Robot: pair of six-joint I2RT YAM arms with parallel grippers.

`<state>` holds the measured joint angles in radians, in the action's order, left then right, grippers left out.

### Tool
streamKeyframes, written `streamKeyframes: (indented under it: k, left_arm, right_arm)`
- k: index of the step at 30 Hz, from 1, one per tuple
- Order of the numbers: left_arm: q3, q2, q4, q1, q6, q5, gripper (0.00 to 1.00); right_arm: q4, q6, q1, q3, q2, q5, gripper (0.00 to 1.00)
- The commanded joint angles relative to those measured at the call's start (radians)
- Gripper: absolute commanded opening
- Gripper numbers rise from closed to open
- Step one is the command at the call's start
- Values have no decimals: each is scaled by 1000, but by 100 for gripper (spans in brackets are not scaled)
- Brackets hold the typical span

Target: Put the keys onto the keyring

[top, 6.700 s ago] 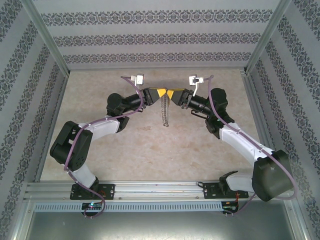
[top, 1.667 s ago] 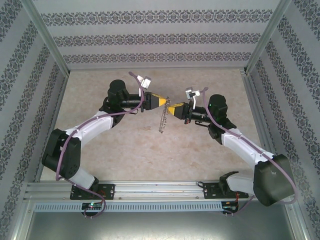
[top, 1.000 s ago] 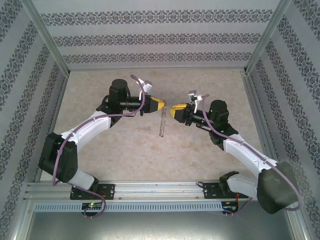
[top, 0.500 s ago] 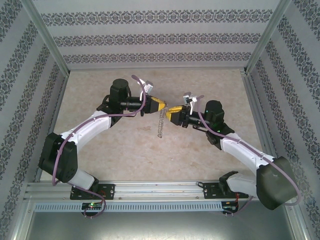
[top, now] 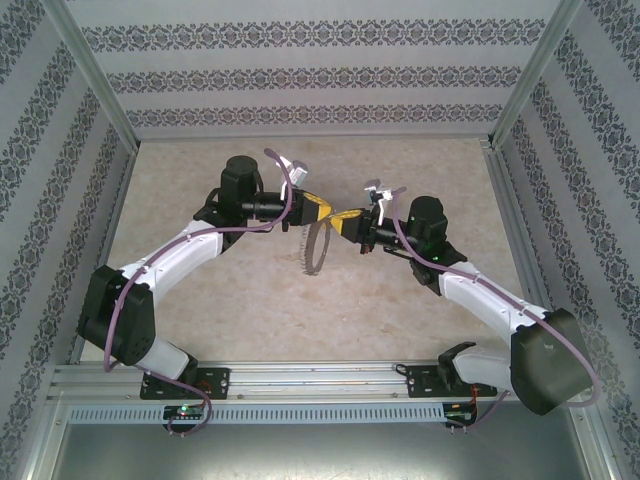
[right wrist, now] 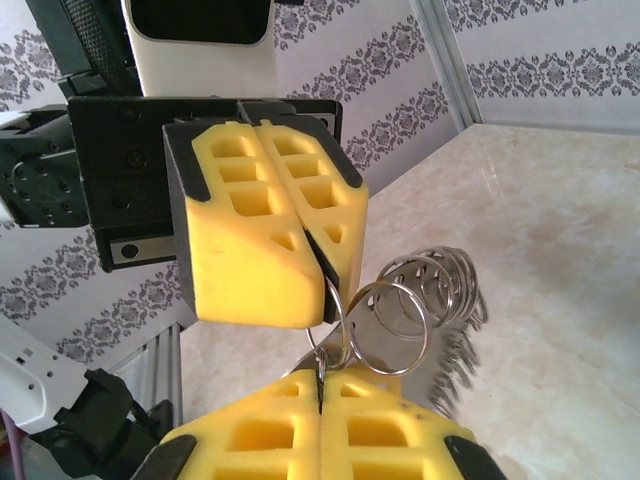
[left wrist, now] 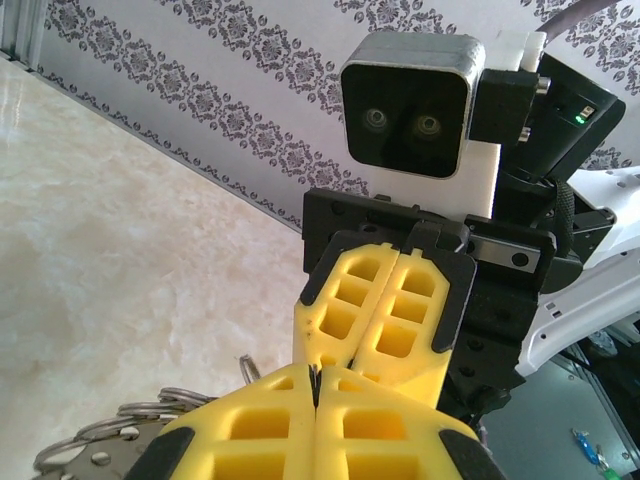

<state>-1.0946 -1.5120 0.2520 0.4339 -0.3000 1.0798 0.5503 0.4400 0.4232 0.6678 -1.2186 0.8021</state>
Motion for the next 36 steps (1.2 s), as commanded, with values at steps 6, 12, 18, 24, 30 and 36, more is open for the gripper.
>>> streamKeyframes:
  k: [6,12,18,24,30,36]
  left_arm:
    - [-42,7,15,12,13,34,0]
    - [-42,11,7,14,16,35,0]
    - [-47,13,-2,17,11,43,0]
    - [-49,15,-2,22,0,39,0]
    - [-54,22,-1,24,-17,27,0]
    - [-63,26,-8,23,-21,43,0]
  right_arm:
    - [-14,-43,-24,7,39,-24,0]
    - [-70,-86,-37,7,73,-62,0]
    - [-94,-125,-32,22,73,-83,0]
    - [-129,-186,-2,41,83,-158,0]
    - [-122,-170,-14,7,120,-197,43]
    - [-116,-129,-41,-89,242,-222,47]
